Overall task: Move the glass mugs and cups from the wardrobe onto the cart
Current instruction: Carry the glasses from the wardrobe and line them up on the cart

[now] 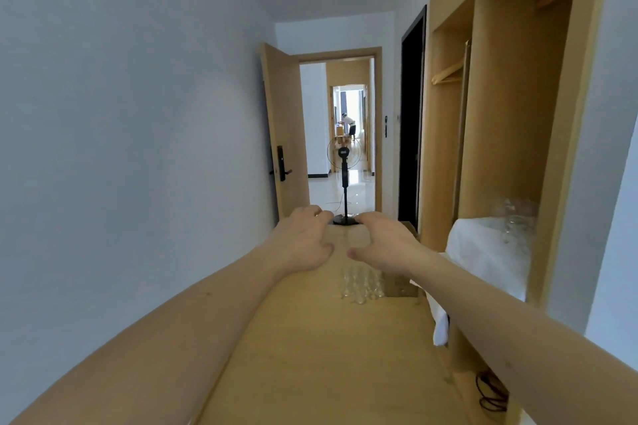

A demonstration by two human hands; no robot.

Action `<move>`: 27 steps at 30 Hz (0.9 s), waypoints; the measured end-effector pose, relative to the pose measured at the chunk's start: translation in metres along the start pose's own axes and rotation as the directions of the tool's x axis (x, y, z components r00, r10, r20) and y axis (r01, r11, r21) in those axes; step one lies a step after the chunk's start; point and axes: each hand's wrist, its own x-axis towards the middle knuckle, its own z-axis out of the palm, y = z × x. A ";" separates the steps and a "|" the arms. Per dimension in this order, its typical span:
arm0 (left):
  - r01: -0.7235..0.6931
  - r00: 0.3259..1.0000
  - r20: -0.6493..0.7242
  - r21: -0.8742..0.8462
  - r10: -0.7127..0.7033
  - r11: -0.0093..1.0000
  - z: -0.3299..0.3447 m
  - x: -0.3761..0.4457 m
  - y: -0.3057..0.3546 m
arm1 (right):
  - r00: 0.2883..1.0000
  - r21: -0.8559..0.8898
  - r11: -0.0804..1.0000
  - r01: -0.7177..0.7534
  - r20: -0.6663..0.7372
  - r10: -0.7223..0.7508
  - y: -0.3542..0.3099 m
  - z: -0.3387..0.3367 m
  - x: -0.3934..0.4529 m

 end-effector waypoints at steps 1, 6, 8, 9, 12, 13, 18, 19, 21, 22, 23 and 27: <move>-0.006 1.000 0.007 -0.009 0.006 1.000 0.006 0.010 -0.002 | 1.000 -0.011 1.000 -0.004 0.003 0.004 0.008 0.003 0.009; -0.036 0.998 0.041 -0.048 0.038 0.998 0.040 0.058 -0.011 | 0.999 -0.034 0.999 -0.043 0.025 0.043 0.044 0.019 0.044; -0.046 0.998 0.041 -0.087 0.049 0.995 0.053 0.078 -0.017 | 0.997 -0.030 0.997 -0.073 0.034 0.074 0.056 0.027 0.058; -0.062 0.997 0.045 -0.099 0.067 0.993 0.060 0.089 -0.019 | 0.995 -0.032 0.996 -0.089 0.041 0.090 0.062 0.031 0.064; -0.127 0.989 0.057 -0.103 0.133 0.987 0.080 0.123 -0.026 | 0.989 -0.057 0.988 -0.141 0.042 0.143 0.077 0.042 0.083; -0.145 0.987 0.050 -0.113 0.151 0.983 0.085 0.135 -0.029 | 0.986 -0.063 0.985 -0.162 0.035 0.164 0.081 0.044 0.090; -0.256 0.963 0.030 -0.204 0.267 0.945 0.104 0.203 -0.039 | 0.962 -0.099 0.957 -0.274 -0.012 0.274 0.105 0.054 0.129; -0.285 0.955 0.028 -0.200 0.296 0.937 0.106 0.216 -0.041 | 0.953 -0.103 0.948 -0.302 -0.027 0.301 0.109 0.053 0.137; -0.316 0.945 0.010 -0.215 0.326 0.924 0.111 0.243 -0.045 | 0.937 -0.104 0.932 -0.348 -0.065 0.342 0.118 0.052 0.154; -0.324 0.943 -0.006 -0.238 0.333 0.916 0.115 0.255 -0.047 | 0.931 -0.102 0.926 -0.363 -0.083 0.356 0.122 0.052 0.163; -0.335 0.940 -0.021 -0.260 0.342 0.905 0.120 0.267 -0.050 | 0.923 -0.107 0.918 -0.381 -0.098 0.371 0.126 0.053 0.172; -0.414 0.903 0.007 -0.257 0.430 0.873 0.148 0.304 -0.064 | 0.882 -0.134 0.873 -0.469 -0.123 0.455 0.138 0.064 0.200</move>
